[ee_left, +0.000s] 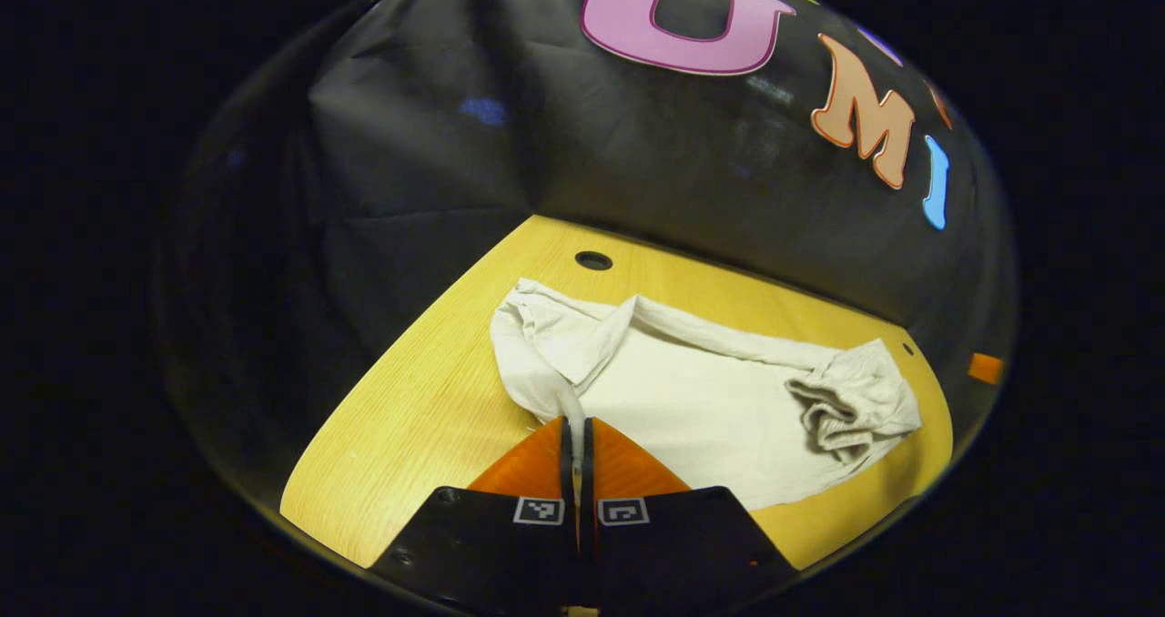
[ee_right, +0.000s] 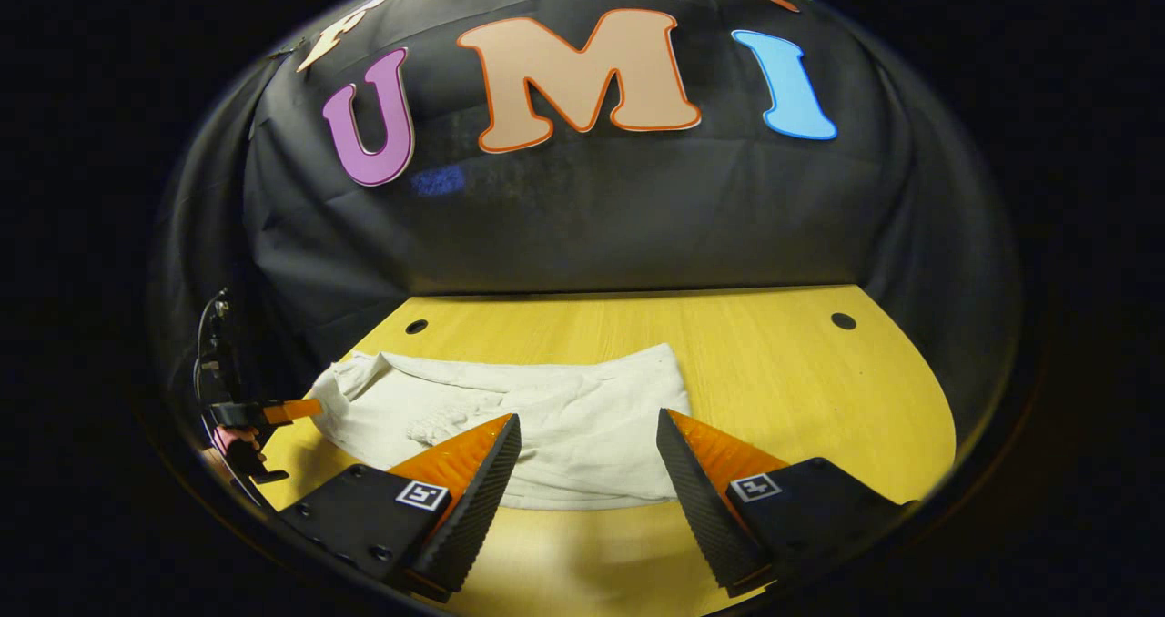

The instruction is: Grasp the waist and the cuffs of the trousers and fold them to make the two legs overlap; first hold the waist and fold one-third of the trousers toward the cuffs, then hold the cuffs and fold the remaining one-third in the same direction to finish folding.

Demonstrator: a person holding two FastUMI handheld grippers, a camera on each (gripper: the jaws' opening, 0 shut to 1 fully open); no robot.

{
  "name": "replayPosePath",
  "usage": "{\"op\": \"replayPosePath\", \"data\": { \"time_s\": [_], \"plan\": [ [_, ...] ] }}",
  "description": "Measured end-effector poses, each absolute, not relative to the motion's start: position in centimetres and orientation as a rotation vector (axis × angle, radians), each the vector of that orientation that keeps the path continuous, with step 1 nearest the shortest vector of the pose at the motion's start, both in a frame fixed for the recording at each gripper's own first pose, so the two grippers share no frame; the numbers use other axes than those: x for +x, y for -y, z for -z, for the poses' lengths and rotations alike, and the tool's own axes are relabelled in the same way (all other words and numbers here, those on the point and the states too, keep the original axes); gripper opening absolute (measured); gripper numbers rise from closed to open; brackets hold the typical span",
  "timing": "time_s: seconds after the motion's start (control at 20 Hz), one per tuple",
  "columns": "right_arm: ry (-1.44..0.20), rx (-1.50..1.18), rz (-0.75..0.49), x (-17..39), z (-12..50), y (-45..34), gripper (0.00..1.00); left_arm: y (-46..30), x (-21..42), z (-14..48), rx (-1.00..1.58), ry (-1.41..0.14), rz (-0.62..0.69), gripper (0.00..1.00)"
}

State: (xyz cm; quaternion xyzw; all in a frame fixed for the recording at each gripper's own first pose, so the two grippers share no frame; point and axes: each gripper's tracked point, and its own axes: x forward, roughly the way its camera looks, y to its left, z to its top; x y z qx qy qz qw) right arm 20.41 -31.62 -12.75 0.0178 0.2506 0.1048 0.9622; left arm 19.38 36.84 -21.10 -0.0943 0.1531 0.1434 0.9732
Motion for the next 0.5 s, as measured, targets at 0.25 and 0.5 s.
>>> {"op": "replayPosePath", "data": {
  "time_s": [0.25, 0.5],
  "plan": [
    [-0.501, 0.050, -0.192, 20.2, 11.7, 35.9, 0.92, -31.3, 21.5, 15.5, -0.196, -0.218, -0.225, 0.00],
    [-0.495, 0.041, -0.174, 20.4, 10.9, 40.8, 0.92, -24.7, 23.6, 11.0, -0.127, -0.166, -0.161, 0.00]
  ]
}}
